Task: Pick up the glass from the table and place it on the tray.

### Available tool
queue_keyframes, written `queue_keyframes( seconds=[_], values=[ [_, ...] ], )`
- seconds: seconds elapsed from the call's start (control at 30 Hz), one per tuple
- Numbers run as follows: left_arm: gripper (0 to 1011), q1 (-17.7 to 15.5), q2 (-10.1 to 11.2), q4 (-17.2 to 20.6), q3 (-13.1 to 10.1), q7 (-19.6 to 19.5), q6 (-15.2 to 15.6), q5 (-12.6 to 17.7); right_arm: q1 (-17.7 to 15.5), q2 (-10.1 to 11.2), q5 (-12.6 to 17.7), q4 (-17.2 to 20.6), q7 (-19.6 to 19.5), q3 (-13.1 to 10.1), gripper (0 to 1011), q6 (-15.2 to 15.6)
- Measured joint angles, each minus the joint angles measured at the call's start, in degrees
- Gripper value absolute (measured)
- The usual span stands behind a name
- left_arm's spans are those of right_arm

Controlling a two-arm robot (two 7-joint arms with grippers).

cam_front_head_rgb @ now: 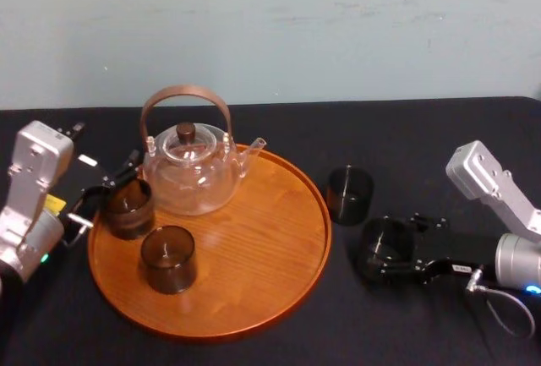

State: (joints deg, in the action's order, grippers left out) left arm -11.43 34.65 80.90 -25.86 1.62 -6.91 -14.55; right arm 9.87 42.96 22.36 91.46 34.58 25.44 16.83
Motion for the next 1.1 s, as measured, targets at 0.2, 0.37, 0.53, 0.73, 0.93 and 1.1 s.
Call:
queue_keyframes(
  seconds=[0.2, 0.37, 0.53, 0.73, 0.93, 1.1],
  values=[
    [1001, 0.0, 0.0, 0.0, 0.0, 0.0, 0.0, 0.0, 1.03, 2.11, 1.61, 2.07, 2.84, 0.35, 903, 0.19],
    [1001, 0.0, 0.0, 0.0, 0.0, 0.0, 0.0, 0.0, 2.16, 2.89, 2.48, 3.21, 4.01, 0.72, 903, 0.18],
    [1001, 0.0, 0.0, 0.0, 0.0, 0.0, 0.0, 0.0, 4.16, 2.98, 2.87, 3.7, 5.33, 1.94, 903, -0.03],
    [1001, 0.0, 0.0, 0.0, 0.0, 0.0, 0.0, 0.0, 6.74, 1.72, 2.87, 3.52, 6.17, 3.95, 903, -0.62],
    [1001, 0.0, 0.0, 0.0, 0.0, 0.0, 0.0, 0.0, 8.96, 0.02, 2.63, 2.5, 6.66, 5.88, 903, -1.34],
    [1001, 0.0, 0.0, 0.0, 0.0, 0.0, 0.0, 0.0, 11.05, -1.98, 2.52, 1.36, 6.71, 7.72, 903, -1.85]
  ],
)
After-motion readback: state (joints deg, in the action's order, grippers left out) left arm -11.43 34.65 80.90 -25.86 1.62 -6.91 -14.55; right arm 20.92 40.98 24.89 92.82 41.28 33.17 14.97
